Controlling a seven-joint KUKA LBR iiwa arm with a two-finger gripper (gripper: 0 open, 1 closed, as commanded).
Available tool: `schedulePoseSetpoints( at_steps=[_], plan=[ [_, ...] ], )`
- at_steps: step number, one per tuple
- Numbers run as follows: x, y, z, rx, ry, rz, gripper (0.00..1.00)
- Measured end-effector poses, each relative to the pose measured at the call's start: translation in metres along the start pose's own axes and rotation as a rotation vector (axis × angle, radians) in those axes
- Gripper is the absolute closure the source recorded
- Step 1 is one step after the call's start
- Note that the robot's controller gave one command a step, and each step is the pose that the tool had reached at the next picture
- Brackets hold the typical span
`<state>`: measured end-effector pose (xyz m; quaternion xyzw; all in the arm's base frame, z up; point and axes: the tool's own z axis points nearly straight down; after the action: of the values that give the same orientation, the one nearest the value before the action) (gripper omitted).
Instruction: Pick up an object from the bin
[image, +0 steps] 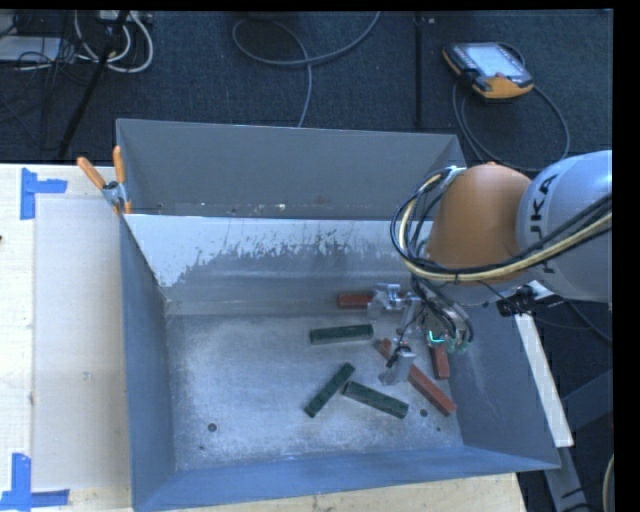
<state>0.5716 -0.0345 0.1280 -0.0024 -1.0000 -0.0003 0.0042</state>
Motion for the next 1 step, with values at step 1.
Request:
schedulePoseSetpoints(
  at_steps=[1],
  plan=[
    [-0.0018, 0.0000, -0.0042, 0.000, -0.007, -0.001, 0.00]
  ],
)
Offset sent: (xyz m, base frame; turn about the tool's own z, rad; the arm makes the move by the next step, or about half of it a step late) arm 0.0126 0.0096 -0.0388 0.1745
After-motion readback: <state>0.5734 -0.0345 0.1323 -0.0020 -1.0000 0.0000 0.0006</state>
